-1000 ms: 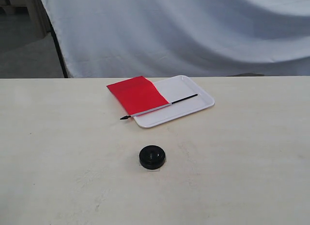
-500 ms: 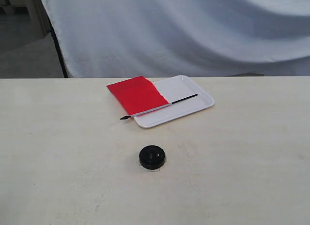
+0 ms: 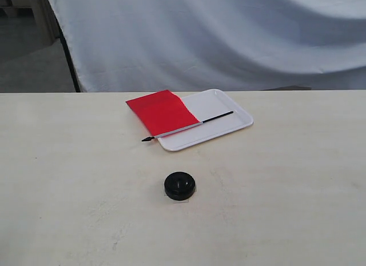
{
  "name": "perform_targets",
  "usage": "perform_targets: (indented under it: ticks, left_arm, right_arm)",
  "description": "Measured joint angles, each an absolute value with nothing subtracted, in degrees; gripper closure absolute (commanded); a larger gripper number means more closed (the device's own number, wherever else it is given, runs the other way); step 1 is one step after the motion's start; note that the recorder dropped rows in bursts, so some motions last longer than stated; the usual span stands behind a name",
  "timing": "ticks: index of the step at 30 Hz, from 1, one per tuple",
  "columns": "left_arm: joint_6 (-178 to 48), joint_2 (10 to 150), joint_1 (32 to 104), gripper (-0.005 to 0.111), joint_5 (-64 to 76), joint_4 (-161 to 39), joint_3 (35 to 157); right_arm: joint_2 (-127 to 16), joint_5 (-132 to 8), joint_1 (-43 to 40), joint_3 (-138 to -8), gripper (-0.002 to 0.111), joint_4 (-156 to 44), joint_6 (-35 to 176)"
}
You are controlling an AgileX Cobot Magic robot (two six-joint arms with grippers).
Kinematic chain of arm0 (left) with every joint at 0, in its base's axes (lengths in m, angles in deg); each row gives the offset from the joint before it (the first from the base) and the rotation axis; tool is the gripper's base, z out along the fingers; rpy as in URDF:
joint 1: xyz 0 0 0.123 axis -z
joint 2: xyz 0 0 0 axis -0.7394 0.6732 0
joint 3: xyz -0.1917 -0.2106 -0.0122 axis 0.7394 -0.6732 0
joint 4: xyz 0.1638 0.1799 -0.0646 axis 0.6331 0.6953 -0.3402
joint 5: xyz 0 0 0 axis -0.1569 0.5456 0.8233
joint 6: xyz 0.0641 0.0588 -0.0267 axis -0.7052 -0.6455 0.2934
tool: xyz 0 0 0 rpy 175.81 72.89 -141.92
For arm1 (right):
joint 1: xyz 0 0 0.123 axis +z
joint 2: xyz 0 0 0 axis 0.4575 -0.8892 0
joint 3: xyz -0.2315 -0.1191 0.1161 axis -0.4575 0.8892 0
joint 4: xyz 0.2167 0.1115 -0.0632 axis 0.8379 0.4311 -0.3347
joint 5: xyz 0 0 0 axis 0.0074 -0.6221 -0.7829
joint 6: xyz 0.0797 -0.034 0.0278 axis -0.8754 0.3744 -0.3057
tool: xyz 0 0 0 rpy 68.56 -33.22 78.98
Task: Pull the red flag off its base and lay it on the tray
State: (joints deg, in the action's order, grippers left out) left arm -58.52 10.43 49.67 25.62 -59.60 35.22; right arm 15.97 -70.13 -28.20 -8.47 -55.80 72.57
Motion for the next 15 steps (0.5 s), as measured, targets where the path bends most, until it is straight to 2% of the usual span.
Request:
perform_targets:
  ticks: [15]
  left_arm:
    - [-58.5,10.4,49.7,0.107,25.6,-59.6,35.2]
  right_arm:
    - [16.0,-70.1,-28.2,-8.5,0.109,-55.8,72.2]
